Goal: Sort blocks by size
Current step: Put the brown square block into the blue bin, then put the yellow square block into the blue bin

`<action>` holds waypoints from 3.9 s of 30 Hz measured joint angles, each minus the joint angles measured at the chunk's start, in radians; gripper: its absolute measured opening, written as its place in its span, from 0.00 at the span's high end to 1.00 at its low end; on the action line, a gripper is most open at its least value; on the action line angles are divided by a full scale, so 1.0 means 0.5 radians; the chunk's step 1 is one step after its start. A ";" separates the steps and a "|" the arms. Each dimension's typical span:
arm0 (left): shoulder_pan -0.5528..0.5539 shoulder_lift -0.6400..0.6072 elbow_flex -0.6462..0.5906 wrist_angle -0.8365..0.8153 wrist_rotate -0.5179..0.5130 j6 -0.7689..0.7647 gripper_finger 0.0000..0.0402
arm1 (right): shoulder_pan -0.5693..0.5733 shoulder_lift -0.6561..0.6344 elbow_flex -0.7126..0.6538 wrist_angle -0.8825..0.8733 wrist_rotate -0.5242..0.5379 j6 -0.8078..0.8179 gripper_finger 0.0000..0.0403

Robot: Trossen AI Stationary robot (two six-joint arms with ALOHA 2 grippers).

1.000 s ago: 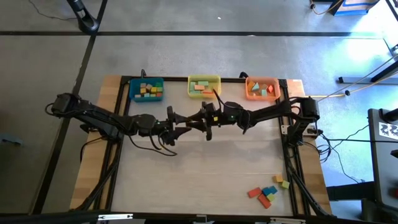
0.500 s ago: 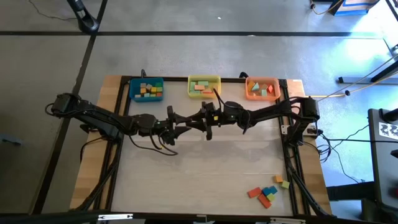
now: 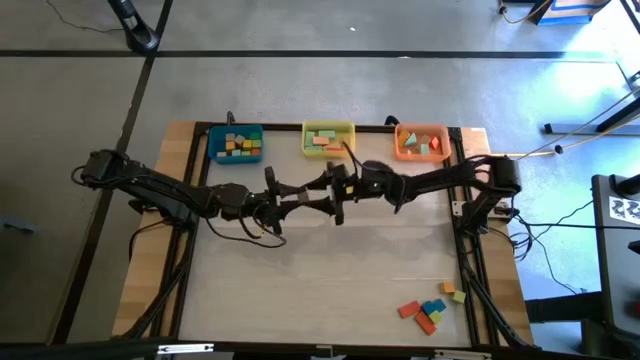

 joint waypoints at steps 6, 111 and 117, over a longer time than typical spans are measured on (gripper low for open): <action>-0.012 -0.186 0.000 -0.303 -0.360 -0.257 0.70 | -0.040 -0.354 0.002 -0.672 0.105 -0.200 0.29; 0.596 -0.370 0.076 -1.147 0.317 -1.897 0.38 | 2.018 -0.666 -0.024 -3.789 0.331 1.296 0.28; 0.537 -0.370 0.076 -1.147 0.317 -1.944 0.38 | 2.234 -0.524 -0.024 -3.778 0.264 1.422 0.28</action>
